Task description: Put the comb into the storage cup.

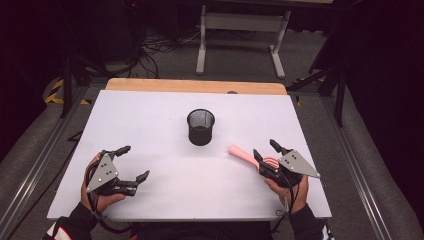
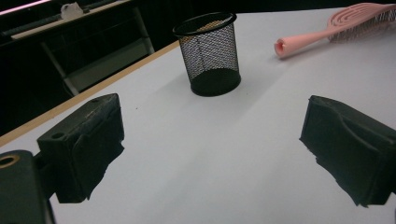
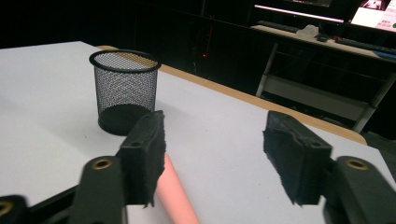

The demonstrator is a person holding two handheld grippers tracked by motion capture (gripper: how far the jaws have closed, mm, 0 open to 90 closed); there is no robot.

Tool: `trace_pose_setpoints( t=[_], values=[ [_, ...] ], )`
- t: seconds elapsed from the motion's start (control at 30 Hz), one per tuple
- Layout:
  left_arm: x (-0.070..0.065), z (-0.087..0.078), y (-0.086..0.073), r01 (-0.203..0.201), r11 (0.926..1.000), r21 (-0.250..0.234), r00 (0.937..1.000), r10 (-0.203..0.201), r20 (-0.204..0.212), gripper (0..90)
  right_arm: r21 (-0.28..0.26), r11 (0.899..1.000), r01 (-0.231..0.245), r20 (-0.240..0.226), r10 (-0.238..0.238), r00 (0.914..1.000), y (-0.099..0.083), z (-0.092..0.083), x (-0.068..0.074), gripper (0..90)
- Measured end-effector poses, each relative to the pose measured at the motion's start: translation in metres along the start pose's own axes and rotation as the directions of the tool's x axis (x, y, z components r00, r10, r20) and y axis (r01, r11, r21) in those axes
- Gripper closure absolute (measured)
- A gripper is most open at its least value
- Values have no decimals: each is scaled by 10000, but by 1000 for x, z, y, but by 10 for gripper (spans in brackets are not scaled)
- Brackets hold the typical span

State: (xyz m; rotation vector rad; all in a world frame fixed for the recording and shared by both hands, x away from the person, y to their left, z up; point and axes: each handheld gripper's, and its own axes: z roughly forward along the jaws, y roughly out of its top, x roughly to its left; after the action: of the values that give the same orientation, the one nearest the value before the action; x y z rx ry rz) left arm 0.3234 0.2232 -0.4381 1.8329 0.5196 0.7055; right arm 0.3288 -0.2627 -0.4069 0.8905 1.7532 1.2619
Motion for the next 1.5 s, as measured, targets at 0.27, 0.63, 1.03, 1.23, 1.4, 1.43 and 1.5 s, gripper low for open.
trace_pose_setpoints(
  t=[0.27,0.63,1.03,1.23,1.4,1.43,1.5],
  values=[
    [1,1,-1,102,9999,15,9999,-102,11,69,818,9964,-216,-439,253,9987,13,24,1,754],
    [1,3,-2,94,9999,44,9999,-94,99,69,3513,9350,476,-866,-182,9961,11,82,13,898],
    [2,2,-3,109,9999,50,9998,-110,145,69,5154,8534,778,-793,-429,9959,7,113,21,900],
    [2,2,-3,-7,9999,168,9998,4,186,70,5580,8228,1076,-1385,-355,9897,5,117,26,899],
    [2,2,-3,-22,9998,189,9998,18,189,70,5634,8146,1380,-1785,-431,9830,6,115,31,900],
    [2,2,-3,-24,9998,202,9998,20,184,70,5634,8146,1380,-1785,-431,9830,6,115,31,900],
    [2,2,-3,23,9998,211,9997,-28,225,70,5679,8090,1517,-2035,-406,9782,7,113,34,899]
  ],
)
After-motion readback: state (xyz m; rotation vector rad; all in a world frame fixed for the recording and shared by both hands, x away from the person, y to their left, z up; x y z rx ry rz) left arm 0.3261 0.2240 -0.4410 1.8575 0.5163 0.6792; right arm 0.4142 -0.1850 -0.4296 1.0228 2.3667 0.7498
